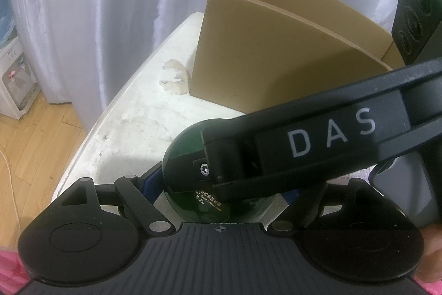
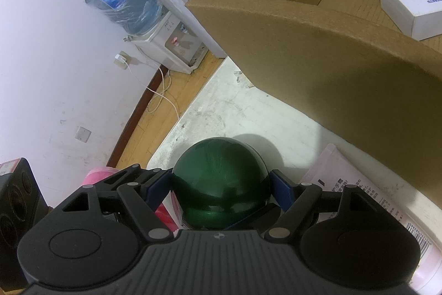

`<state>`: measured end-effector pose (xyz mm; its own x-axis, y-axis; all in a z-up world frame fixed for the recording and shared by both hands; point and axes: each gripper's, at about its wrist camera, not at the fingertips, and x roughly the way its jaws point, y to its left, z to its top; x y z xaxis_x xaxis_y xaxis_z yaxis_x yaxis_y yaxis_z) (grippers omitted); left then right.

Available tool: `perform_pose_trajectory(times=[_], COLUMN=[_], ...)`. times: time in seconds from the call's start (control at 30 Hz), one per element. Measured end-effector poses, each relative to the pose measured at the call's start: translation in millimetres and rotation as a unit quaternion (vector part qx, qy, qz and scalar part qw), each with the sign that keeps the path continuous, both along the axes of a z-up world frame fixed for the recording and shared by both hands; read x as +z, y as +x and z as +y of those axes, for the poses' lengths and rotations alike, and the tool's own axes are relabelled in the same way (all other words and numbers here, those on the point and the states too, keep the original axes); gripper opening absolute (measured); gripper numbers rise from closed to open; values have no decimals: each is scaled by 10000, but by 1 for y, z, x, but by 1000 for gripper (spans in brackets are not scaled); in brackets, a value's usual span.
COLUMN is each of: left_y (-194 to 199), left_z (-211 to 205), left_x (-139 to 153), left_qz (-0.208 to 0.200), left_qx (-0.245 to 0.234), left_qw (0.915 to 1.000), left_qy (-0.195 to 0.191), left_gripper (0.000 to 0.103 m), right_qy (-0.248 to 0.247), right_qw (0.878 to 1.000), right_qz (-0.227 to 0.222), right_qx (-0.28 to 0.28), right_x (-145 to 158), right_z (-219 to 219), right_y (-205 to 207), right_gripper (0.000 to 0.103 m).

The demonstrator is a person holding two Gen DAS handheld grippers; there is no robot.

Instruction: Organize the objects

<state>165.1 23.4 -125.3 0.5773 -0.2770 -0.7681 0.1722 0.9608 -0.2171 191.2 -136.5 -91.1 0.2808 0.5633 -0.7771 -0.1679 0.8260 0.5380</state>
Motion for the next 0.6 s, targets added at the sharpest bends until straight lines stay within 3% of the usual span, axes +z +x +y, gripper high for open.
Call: perform_pose_trajectory(times=[0.6], left_y=[-10], left_z=[3], left_x=[-4], left_qz=[-9], left_qx=[6], left_qw=[10000], left_qy=[0], left_gripper=[82], right_qy=[-4], right_qw=[10000], right_qz=[5], right_qx=[5], right_x=[0], right_z=[0], right_y=[0], right_gripper=[82])
